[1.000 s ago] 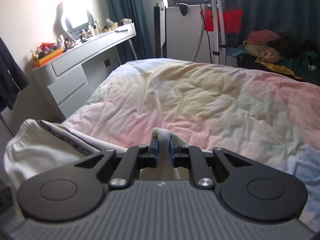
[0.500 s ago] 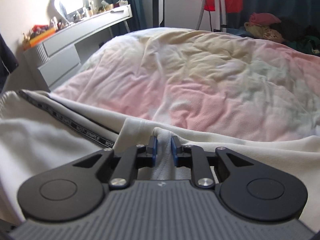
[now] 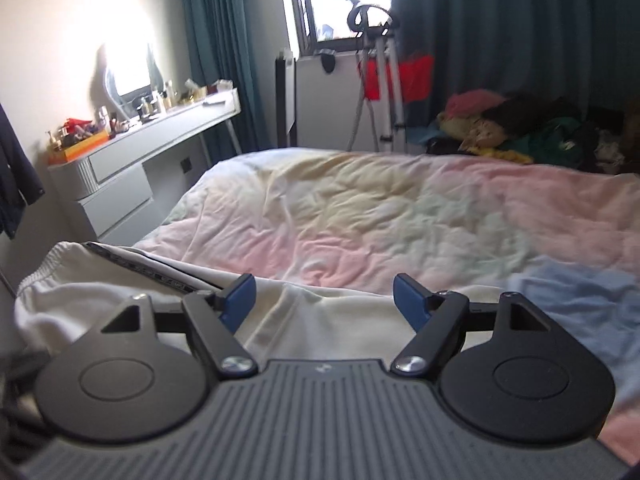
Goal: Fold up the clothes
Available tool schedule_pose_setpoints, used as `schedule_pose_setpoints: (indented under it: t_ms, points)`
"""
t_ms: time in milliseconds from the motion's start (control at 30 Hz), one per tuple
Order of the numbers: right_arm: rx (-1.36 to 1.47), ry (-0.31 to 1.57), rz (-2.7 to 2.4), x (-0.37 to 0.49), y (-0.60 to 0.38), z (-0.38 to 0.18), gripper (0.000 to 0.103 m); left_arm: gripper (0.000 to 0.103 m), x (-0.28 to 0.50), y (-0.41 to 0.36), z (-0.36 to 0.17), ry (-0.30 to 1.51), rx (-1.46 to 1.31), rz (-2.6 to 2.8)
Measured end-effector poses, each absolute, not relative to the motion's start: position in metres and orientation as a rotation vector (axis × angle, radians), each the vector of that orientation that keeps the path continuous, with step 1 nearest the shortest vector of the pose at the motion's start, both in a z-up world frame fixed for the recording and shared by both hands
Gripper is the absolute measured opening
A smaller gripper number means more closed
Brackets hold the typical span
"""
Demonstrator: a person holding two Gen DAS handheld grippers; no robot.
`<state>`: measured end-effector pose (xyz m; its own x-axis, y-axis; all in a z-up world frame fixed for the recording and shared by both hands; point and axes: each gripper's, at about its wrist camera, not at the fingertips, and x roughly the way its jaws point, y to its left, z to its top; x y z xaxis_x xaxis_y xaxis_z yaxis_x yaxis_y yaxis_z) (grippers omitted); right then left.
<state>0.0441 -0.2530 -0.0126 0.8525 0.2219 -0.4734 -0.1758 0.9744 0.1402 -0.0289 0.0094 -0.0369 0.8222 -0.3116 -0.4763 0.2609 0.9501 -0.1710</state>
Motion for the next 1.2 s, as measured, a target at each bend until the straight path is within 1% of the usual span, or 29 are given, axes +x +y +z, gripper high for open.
schedule_pose_setpoints:
  t_ms: [67, 167, 333, 567, 700, 867, 967, 1033, 1200]
  points:
    - [0.103, 0.490, 0.209, 0.023, -0.260, -0.010, 0.077, 0.097, -0.040, 0.008, -0.033, 0.493, -0.076, -0.287]
    - [0.144, 0.467, 0.201, 0.001, -0.270, -0.014, 0.077, 0.098, -0.052, 0.013, -0.034, 0.475, -0.116, -0.294]
    - [0.206, 0.441, 0.166, -0.018, -0.285, -0.027, 0.077, 0.098, -0.053, 0.042, -0.041, 0.558, -0.260, -0.177]
    - [0.248, 0.455, 0.129, -0.021, -0.302, -0.047, 0.077, 0.098, -0.043, 0.092, -0.050, 0.670, -0.476, 0.068]
    - [0.282, 0.492, 0.096, -0.015, -0.311, -0.061, 0.077, 0.098, -0.027, 0.132, -0.054, 0.753, -0.601, 0.143]
    - [0.328, 0.542, 0.065, -0.006, -0.320, -0.074, 0.077, 0.098, -0.011, 0.185, -0.077, 0.882, -0.758, 0.306]
    - [0.340, 0.572, 0.063, -0.002, -0.321, -0.080, 0.077, 0.097, -0.004, 0.209, -0.093, 0.921, -0.881, 0.326]
    - [0.337, 0.583, 0.064, 0.001, -0.321, -0.084, 0.077, 0.097, -0.002, 0.223, -0.097, 0.897, -0.924, 0.340]
    - [0.251, 0.614, 0.119, 0.016, -0.294, -0.096, 0.077, 0.095, 0.003, 0.252, -0.088, 0.769, -0.905, 0.453]
